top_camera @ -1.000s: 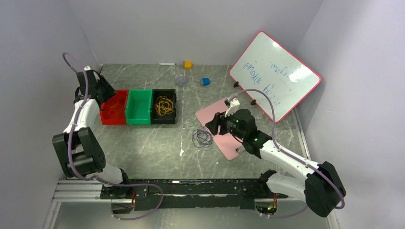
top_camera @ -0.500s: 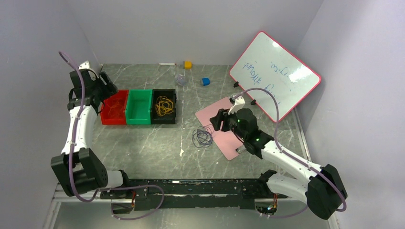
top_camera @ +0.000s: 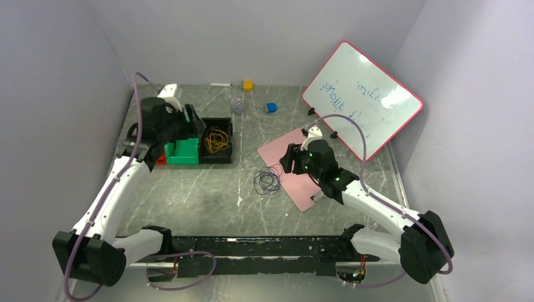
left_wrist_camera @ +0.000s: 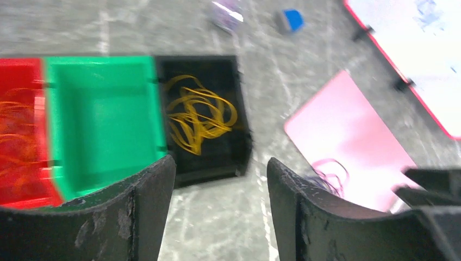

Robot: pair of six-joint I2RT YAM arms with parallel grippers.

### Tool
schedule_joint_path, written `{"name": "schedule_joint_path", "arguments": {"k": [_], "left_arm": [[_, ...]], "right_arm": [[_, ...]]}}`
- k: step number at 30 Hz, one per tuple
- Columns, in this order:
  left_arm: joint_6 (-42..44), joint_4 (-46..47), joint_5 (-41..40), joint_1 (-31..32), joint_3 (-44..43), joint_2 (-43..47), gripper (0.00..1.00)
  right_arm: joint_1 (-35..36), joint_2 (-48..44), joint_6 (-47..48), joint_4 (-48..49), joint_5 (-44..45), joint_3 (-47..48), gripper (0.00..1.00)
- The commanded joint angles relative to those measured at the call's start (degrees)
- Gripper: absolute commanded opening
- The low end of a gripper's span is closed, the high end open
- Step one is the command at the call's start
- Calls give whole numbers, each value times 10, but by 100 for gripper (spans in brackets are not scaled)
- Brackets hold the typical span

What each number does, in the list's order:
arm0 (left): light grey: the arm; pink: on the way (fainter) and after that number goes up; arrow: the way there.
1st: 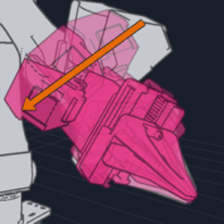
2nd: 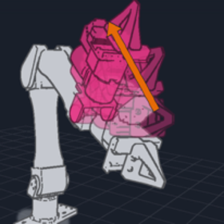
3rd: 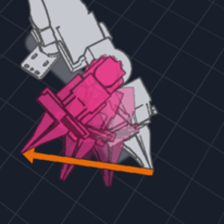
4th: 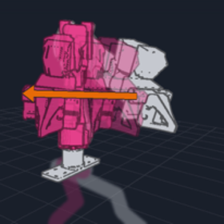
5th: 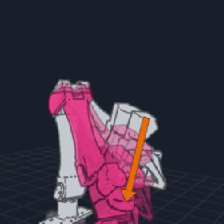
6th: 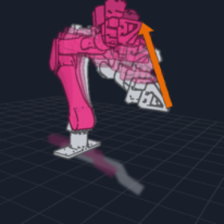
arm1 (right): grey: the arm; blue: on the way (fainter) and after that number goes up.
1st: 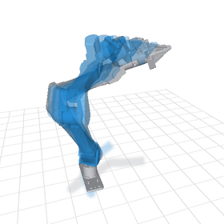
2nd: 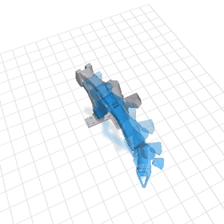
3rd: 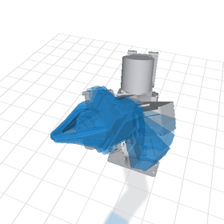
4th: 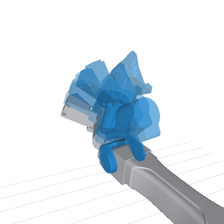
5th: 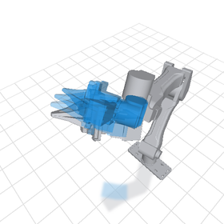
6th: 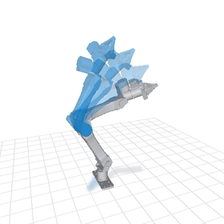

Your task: Untangle the cables

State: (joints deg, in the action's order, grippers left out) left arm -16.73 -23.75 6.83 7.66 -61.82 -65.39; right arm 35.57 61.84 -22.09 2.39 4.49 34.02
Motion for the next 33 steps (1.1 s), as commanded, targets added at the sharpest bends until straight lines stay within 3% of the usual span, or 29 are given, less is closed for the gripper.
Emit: {"name": "schedule_joint_path", "arguments": {"k": [1,7,14,23,33], "left_arm": [[-66,49,24,95,52,16,66],[-107,112,-17,229,74,-45,62],[-118,173,-16,296,82,-135,61],[-134,209,-31,343,77,-228,60],[-146,219,-55,368,71,-282,59]], "right_arm": [[-19,41,-13,-45,-46,25,61],[-65,116,-27,-31,-126,45,58],[-98,204,-16,-4,-186,72,50],[-104,281,-8,15,-214,96,43],[-108,324,6,18,-228,108,28]]}}
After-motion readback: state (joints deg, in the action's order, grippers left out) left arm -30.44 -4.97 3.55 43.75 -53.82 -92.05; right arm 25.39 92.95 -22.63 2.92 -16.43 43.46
